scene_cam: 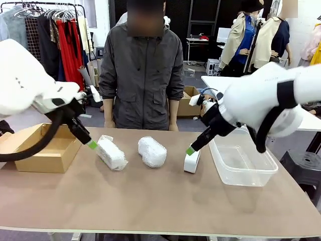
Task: Separate and place wrapped and unwrapped clocks.
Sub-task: Pick up the Digital clock indicated by the person.
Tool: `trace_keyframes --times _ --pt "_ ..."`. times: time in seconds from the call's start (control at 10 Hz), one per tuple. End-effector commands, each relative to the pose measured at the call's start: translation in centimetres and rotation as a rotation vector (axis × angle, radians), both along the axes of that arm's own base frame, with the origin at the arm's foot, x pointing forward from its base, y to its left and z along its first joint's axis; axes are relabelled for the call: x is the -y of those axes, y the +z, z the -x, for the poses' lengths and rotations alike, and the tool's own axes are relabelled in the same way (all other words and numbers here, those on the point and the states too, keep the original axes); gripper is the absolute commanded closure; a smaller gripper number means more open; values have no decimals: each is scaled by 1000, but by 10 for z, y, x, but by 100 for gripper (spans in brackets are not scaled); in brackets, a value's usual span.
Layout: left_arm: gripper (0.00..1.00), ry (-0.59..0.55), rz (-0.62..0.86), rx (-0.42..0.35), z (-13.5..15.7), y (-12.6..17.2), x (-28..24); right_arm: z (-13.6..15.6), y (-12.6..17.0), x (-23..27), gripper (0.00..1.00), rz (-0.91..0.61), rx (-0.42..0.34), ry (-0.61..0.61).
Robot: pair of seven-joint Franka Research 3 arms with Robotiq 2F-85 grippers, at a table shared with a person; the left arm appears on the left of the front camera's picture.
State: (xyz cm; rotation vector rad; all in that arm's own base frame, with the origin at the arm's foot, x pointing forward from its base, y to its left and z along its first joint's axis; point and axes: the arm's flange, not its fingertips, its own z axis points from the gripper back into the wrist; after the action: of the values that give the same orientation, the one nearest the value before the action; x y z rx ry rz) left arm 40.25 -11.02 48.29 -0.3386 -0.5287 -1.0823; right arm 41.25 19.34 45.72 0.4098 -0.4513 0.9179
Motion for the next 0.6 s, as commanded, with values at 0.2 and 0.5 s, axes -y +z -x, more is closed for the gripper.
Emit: trace_keyframes --times 0.2,0.5 --pt "0 -236 4 302 -23 11 -26 -44 12 32 0 -184 54 218" --pt "0 -236 32 295 -38 16 -25 -60 11 48 0 -190 147 268"
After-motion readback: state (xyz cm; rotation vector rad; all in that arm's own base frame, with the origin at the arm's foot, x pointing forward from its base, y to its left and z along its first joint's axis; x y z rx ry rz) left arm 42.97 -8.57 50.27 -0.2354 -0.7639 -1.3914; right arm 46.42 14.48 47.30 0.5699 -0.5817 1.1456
